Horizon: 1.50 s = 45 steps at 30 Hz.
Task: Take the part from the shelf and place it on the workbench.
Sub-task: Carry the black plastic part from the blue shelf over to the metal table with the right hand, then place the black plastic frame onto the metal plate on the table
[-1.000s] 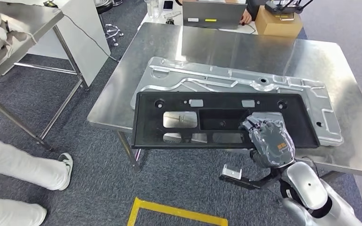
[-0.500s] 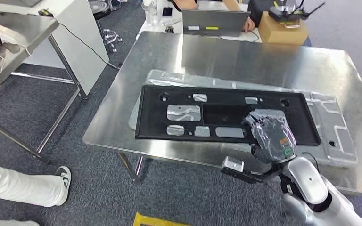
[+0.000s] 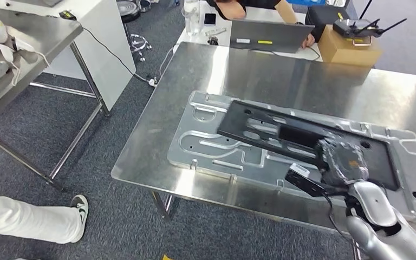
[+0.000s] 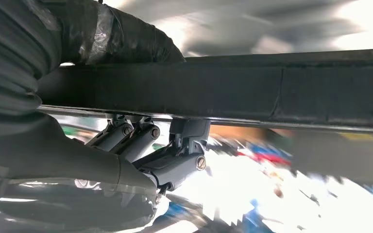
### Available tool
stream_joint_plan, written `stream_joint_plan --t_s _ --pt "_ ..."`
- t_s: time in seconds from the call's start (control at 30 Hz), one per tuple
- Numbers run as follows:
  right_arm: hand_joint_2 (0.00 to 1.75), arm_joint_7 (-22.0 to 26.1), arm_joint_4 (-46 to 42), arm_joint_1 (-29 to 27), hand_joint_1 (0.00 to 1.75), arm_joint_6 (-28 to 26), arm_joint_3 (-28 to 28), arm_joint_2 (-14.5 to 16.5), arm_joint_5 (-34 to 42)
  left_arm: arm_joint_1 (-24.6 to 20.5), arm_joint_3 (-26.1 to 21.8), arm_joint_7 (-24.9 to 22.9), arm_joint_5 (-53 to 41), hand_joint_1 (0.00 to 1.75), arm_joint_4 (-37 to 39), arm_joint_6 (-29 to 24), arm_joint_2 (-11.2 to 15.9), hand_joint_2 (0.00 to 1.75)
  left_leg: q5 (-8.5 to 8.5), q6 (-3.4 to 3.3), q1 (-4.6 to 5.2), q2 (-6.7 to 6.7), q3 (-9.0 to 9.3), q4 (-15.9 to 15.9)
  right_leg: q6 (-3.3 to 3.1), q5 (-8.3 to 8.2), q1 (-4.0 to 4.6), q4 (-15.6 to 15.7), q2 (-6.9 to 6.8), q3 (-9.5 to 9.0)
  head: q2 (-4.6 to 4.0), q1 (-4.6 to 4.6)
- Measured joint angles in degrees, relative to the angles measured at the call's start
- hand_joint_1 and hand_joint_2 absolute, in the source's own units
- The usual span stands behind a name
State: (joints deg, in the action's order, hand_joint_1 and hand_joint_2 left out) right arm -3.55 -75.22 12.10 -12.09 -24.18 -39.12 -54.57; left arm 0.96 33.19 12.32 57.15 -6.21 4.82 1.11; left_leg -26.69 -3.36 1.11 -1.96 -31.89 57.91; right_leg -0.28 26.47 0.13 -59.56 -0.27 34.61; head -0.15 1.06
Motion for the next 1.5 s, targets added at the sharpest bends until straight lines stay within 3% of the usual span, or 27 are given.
stream_joint_plan --t_s 0.03,0.17,0.37,0.5,0.6,0.73,1.2,1.5 --pt "1.75 0.2 0.5 -2.0 1.75 0.0 2.2 -0.5 0.1 0.4 0.3 1.0 -0.2 0.0 0.8 1.5 0.0 1.75 -0.11 0.2 0.05 -0.2 0.11 0.1 -0.21 0.1 0.14 0.4 -0.01 -0.1 0.0 0.0" --pt "1.75 1.0 2.0 -7.9 1.75 0.3 9.8 -1.3 -0.2 2.0 1.2 2.5 -0.5 0.0 3.4 3.6 0.2 1.75 -0.84 -0.4 0.1 -0.05 0.57 -0.1 0.85 -0.62 -0.1 1.0 0.86 -0.5 0.0 0.0" --pt "1.75 1.0 3.1 -10.9 1.75 2.8 14.3 -0.9 -0.7 1.3 2.3 2.3 -1.3 0.0 4.9 3.7 0.4 1.75 -1.13 -0.08 0.1 0.14 1.02 -0.5 0.32 -0.24 -0.06 1.0 1.05 -0.64 0.0 -0.01" --pt "0.0 1.4 4.8 -11.3 0.0 3.3 15.4 0.6 -1.1 1.1 2.9 1.6 -1.3 0.0 5.3 4.9 0.8 1.75 -1.29 0.22 -0.04 0.3 1.27 -0.6 0.14 -0.12 0.11 0.9 1.15 -0.94 0.0 -0.01" --pt "0.0 1.4 6.2 -11.3 0.0 3.4 15.4 2.1 -1.7 1.1 3.1 0.9 -1.0 0.0 5.5 6.1 1.1 1.75 -1.37 0.38 -0.08 0.38 1.45 -0.6 0.05 -0.06 0.15 0.9 1.2 -1.15 0.0 -0.01" --pt "0.0 1.4 7.3 -10.4 0.0 3.7 15.2 4.2 -2.5 1.0 3.4 -0.3 -0.1 0.0 5.5 6.7 1.8 0.0 -1.48 0.6 -0.08 0.6 1.62 -0.7 -0.06 -0.01 0.17 0.9 1.46 -1.42 -0.01 -0.02" --pt "0.0 1.9 5.8 -9.1 0.0 2.9 10.8 8.0 -5.7 0.6 4.0 -2.0 0.9 0.0 5.5 6.4 2.9 0.0 -1.53 0.66 -0.07 0.84 1.75 -0.6 -0.06 -0.05 0.13 0.9 1.74 -1.51 0.0 -0.02" --pt "0.0 3.0 -2.1 -9.3 0.0 0.6 7.0 10.1 -9.9 0.4 4.4 -2.5 1.4 0.0 5.8 5.8 3.3 0.0 -1.95 0.31 0.14 2.35 1.81 -0.5 0.3 -0.4 -0.2 0.9 3.29 -1.18 0.0 -0.03"
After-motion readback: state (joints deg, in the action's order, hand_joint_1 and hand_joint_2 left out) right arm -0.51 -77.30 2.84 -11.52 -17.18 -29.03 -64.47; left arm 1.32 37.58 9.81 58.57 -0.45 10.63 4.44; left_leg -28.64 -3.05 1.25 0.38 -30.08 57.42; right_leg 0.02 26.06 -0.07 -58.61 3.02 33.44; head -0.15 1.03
